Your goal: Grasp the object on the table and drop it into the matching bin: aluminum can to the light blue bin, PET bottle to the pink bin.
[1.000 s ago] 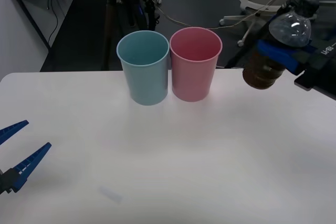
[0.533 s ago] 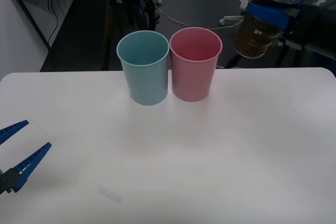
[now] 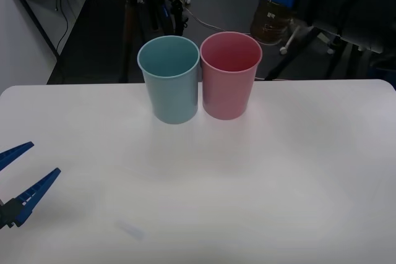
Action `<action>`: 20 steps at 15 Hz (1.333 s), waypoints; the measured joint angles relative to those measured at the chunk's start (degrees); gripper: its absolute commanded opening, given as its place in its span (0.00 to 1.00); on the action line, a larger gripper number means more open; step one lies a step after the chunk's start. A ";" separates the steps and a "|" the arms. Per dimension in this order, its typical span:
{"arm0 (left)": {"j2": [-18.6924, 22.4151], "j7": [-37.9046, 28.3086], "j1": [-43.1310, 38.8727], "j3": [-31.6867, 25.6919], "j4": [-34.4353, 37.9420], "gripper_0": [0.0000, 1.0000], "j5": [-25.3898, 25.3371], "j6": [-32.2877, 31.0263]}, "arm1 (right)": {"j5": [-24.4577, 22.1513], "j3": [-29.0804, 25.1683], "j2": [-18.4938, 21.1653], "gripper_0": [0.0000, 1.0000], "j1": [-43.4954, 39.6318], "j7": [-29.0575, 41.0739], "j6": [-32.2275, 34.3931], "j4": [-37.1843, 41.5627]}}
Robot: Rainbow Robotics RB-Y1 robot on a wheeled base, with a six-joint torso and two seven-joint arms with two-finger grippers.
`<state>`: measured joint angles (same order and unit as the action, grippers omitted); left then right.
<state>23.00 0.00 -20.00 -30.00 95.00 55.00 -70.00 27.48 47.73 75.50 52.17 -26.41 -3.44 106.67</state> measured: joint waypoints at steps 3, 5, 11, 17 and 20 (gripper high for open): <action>0.00 0.00 0.00 0.00 0.00 1.00 0.00 0.00 | 0.13 3.21 -4.42 0.00 4.75 -0.43 0.00 -5.27; 0.00 0.00 0.00 0.00 0.00 1.00 0.00 0.00 | 0.13 6.57 -7.09 0.00 8.63 -0.89 0.00 -9.00; 0.00 0.00 0.00 0.00 0.00 1.00 0.00 0.00 | -2.58 9.05 -14.26 0.00 11.99 -2.52 -0.25 -17.03; 0.00 0.00 0.00 0.00 0.00 1.00 0.00 0.00 | -6.58 9.05 -18.37 0.00 12.00 -3.54 -0.26 -21.74; 0.00 0.00 0.00 0.00 0.00 1.00 0.00 0.00 | -9.23 9.05 -21.05 0.00 12.00 -3.56 -0.26 -25.00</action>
<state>23.00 0.00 -20.00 -30.00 95.00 55.00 -70.00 18.25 56.78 54.45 64.16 -29.97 -3.70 81.66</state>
